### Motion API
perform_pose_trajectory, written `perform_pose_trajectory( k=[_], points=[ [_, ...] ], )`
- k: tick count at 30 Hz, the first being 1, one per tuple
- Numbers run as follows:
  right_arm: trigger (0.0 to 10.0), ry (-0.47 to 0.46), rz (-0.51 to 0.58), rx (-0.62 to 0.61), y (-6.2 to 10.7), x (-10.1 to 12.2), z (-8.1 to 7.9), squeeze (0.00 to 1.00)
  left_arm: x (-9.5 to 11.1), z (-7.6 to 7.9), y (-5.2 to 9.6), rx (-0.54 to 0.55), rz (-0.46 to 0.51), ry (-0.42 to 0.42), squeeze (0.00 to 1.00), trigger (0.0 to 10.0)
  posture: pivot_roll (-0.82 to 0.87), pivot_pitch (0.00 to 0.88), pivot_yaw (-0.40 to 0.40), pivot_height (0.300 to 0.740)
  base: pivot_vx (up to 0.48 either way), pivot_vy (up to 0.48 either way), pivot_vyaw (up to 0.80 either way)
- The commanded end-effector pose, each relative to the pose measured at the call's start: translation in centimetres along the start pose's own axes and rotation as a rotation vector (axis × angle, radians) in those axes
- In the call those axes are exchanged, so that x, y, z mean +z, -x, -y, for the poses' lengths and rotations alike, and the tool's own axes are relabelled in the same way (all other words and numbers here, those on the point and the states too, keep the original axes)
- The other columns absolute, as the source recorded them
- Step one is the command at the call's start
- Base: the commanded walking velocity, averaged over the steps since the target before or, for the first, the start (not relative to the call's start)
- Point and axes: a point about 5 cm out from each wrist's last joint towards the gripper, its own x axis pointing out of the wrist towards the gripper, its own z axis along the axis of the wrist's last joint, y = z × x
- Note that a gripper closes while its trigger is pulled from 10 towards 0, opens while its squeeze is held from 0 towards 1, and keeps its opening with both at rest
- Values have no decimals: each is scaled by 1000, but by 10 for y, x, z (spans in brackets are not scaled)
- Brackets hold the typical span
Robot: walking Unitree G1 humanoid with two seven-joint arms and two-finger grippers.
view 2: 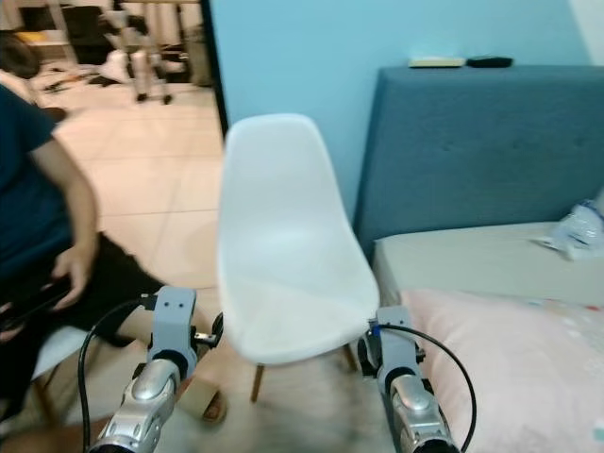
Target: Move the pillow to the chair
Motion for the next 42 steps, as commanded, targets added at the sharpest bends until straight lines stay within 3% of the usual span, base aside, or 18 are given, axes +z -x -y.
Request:
perform_pose_trajectory(
  k=[1,15,20,27,33,35,42],
  points=[
    [10000,15,-12,-15,0,-1,6,0,-1,3,0,-8,-4,4,0,10000,1,24,-4,740,270,0,0],
    [10000,27,-12,-21,0,-1,7,0,-1,4,0,-7,-9,9,0,10000,-2,26,-7,740,265,0,0],
    [10000,29,-9,-28,0,1,9,0,-2,6,-1,6,-23,28,0,10000,-14,27,-8,740,0,0,0],
    [10000,45,10,-32,-2,8,20,0,2,19,-4,-6,-4,35,0,10000,-19,38,-44,740,0,0,0],
    [10000,63,23,-45,-8,20,25,0,8,20,-10,-31,2,-29,0,10000,-23,36,-5,740,0,-160,0],
    [10000,22,25,-88,-8,22,31,0,5,23,-13,-52,-43,-30,0,10000,-22,33,-8,740,0,-240,0],
    [10000,25,24,-79,-6,17,28,0,6,22,-17,-33,-63,-14,0,10000,-31,50,-4,740,0,0,0]
  ],
)
